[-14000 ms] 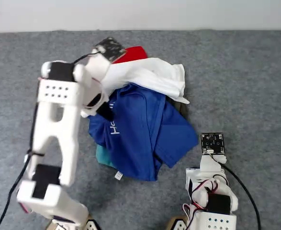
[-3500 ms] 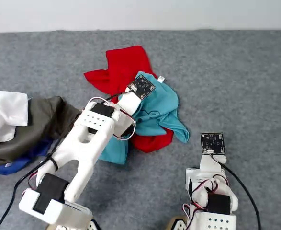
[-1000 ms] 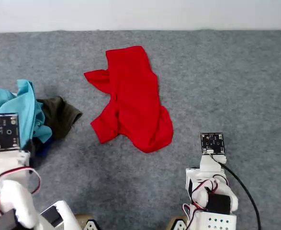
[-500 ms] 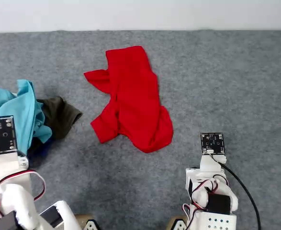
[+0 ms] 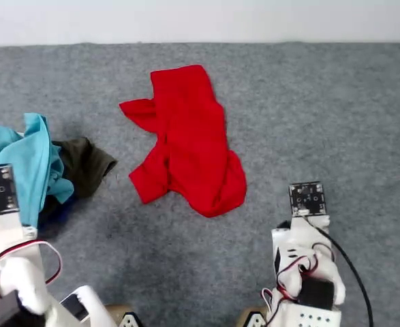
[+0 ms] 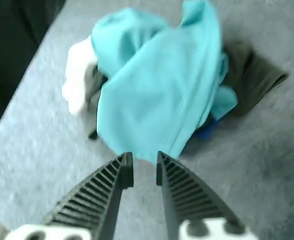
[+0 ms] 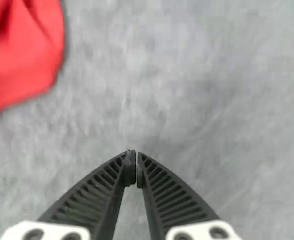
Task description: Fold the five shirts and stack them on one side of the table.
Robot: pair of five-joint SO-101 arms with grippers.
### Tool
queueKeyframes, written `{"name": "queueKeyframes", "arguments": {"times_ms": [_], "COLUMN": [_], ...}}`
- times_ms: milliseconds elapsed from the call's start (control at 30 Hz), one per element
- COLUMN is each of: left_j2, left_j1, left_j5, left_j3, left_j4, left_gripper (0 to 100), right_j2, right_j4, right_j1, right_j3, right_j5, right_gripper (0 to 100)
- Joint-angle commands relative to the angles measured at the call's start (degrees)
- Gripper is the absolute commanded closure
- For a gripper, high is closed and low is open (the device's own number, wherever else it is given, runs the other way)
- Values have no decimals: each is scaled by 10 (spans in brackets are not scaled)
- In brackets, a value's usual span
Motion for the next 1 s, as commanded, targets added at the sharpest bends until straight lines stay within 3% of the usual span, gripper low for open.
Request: {"name": "queueKeyframes", "arguments": {"times_ms": [0,100,400,733,967], "left_j2": [-1,-1,-6,-6,-6], "left_j1": [-35,-39,-38,-37,-37], "left_j5": [5,5,5,5,5], "left_j3": [21,36,83,87,87], "left_j4": [-21,-19,-23,-23,-23], "left_gripper": [917,917,917,917,917], "right_j2": [22,106,544,874,1048], "right_j4": [-3,11,15,12,10], "right_j1": [-44,-104,-291,-418,-465], "right_j3": [-105,-175,-446,-662,-797], "right_j5": [9,6,6,5,4], "right_gripper": [991,991,991,991,990]}}
